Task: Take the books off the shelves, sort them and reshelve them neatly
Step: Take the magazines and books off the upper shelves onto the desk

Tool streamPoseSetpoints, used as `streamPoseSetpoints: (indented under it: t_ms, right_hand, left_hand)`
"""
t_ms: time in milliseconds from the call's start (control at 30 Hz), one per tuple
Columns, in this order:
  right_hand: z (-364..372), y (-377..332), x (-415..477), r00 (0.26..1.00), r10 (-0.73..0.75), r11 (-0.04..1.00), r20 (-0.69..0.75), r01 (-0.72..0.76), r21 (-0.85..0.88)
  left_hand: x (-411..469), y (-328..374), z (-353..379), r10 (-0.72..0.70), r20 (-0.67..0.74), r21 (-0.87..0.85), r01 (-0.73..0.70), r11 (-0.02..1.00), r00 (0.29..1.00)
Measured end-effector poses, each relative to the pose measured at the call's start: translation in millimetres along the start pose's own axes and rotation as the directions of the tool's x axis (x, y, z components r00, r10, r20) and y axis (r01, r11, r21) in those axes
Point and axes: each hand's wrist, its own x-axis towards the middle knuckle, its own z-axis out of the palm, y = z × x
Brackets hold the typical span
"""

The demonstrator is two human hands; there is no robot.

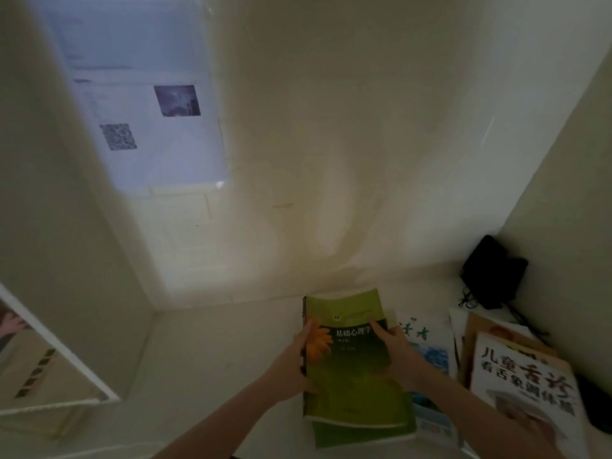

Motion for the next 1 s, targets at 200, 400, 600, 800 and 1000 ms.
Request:
streamPoseSetpoints:
  t_ms: [200,400,600,800,1000]
  right_hand:
    - [12,16,3,0.996,0.091,0.996,0.015,-0.092,0.022]
    - [13,19,5,0.989,0.149,0.989,-0.016,-0.149,0.008]
    - [4,7,2,0.981,0.110,0.990,-0.162,-0.123,-0.071]
    - [-41,-64,-9,0.936,-0.148,0.989,-0.318,0.142,-0.044]
    - [-89,-171,-35,0.808,-0.473,0.863,-0.352,0.506,0.003]
  left_hand:
    - [-2,3,21,-0.135,-0.032,-0.054,0.133,0.990,0.990]
    - [4,-3,32,-0.174,-0.103,-0.137,0.159,0.978,0.979]
    - [-2,3,17,-0.276,-0.139,-0.274,0.231,0.934,0.951]
    - [-17,56,-41,-0.057,-0.257,-0.132,0.023,0.991,0.965]
    - [-77,155,-129,0.145,-0.475,-0.183,-0.259,0.949,0.868]
